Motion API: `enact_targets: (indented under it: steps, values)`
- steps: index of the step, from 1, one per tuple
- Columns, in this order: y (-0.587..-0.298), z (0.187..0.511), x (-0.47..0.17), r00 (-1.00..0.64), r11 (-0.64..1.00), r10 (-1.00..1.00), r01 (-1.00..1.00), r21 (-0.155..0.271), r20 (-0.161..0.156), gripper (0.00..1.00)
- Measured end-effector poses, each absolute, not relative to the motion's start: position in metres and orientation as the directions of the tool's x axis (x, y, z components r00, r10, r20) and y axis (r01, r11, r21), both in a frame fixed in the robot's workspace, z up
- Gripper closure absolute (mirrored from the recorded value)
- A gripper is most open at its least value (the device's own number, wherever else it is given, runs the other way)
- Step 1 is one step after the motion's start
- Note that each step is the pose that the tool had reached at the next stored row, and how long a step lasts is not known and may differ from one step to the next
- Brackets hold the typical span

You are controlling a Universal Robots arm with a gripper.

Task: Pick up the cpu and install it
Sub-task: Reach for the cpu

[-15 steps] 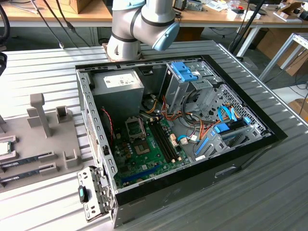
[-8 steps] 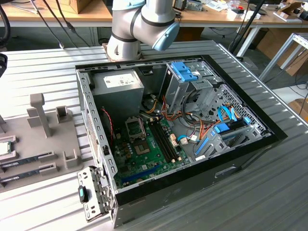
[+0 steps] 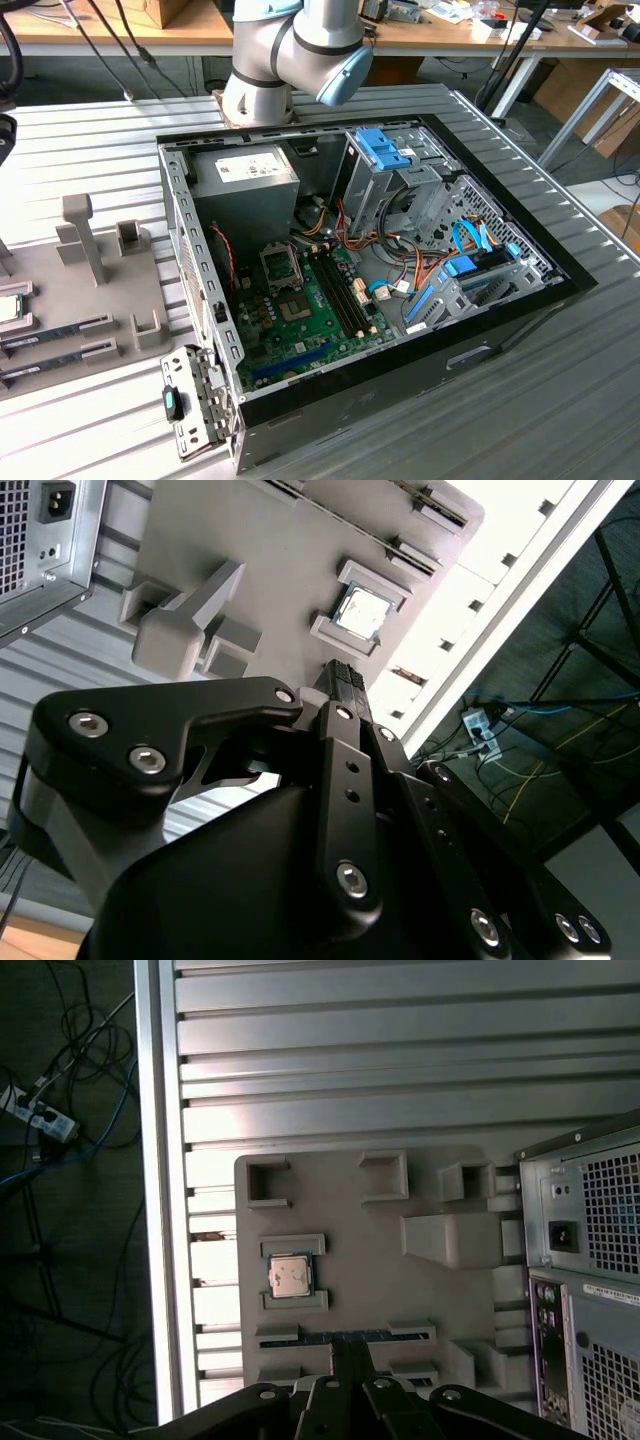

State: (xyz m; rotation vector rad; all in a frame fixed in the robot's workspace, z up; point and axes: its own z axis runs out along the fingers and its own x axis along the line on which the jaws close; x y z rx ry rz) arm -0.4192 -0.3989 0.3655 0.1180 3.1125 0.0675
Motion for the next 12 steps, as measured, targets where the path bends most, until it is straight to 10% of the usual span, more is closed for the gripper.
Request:
enact_targets:
  steps: [12]
  values:
    - [-0.3989,0.3617,-0.4192,-0.997,0.996,0.076,0.075,0.044,-0.024,0.89]
